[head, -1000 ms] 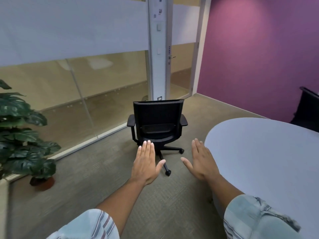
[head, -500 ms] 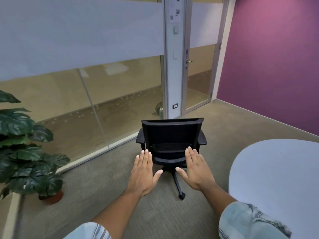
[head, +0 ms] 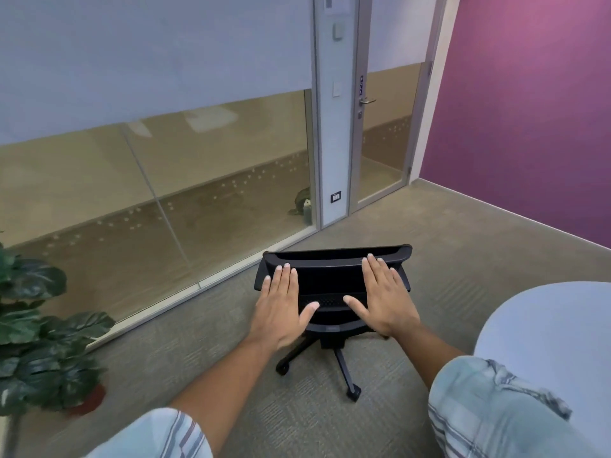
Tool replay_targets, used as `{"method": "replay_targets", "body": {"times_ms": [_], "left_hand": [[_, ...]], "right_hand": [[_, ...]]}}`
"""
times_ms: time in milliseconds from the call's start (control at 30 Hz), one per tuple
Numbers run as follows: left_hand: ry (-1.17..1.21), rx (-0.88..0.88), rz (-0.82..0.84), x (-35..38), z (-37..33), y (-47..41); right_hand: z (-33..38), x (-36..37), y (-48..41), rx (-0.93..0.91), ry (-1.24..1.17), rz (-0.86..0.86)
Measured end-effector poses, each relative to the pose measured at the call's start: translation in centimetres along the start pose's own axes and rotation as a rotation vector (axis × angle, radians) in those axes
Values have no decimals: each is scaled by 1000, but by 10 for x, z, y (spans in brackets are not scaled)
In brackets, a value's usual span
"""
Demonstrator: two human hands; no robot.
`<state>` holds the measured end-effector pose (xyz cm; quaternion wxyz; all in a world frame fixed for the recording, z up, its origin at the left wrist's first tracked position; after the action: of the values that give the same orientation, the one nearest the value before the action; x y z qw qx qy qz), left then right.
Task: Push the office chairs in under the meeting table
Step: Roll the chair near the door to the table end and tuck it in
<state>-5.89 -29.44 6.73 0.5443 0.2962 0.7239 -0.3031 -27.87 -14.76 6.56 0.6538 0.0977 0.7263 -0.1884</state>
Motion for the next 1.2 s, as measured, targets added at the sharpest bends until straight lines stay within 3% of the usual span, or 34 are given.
{"method": "replay_targets", "body": {"times_ms": [333,600,700,967,1200], "left_hand": [[-6,124,28,-6,44,-137],[104,41,207,3,67,-183],[118,79,142,7,70,-179],[107,78,64,13,56,-182],[143,60,61,18,50,-183]], "right_hand": [[-10,-2,-118,57,81,13],[-24,12,-157,50,54,276],[-31,10,-161,28,51,353],[-67,23,-141,40,128,161],[-74,25,-130,51,129,105]]}}
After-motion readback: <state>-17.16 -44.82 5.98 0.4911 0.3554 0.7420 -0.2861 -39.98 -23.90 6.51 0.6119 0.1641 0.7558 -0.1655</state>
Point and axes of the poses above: each hand's wrist, its own y-axis away from the middle knuckle, its own x-axis out of the palm, z = x × y, the point moved 2 cm from there along -y, towards the middle knuckle, and after that the axes turned 13 degrees about y, right-handed, at the moved point
